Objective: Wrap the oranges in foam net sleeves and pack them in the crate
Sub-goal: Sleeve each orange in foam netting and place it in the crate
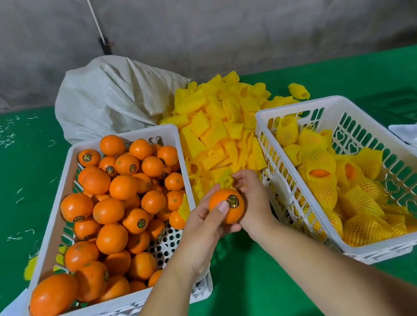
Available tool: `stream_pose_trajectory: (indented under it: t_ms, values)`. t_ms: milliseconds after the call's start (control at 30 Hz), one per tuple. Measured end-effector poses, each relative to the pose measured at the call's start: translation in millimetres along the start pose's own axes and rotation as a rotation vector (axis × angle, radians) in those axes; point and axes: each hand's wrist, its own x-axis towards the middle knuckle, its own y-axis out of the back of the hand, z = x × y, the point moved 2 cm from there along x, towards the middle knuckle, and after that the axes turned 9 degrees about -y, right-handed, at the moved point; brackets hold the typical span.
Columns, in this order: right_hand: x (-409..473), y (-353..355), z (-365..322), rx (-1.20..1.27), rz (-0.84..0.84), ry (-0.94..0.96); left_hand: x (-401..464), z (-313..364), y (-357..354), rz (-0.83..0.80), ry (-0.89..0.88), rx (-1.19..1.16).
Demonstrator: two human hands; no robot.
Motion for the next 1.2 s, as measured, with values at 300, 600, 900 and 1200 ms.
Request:
stream_pose_trajectory:
  t_ms: [300, 600, 900, 1200]
  values:
    - [-1, 27, -3, -0.211, -0.068, 0.169, 12, -18, 6, 0.158, -0.068, 0.032]
    - [-23, 37, -10, -0.217, -0.03, 0.373, 13, -16, -1, 0.284, -0.144, 0.033]
    - [-62, 30, -22, -0.404, -0.052, 0.744, 10, -20, 0, 0.368, -0.27, 0.034]
    - [-50, 22, -12, -0.577, -0.008, 0.593, 2, -18, 9, 0.207, -0.271, -0.036]
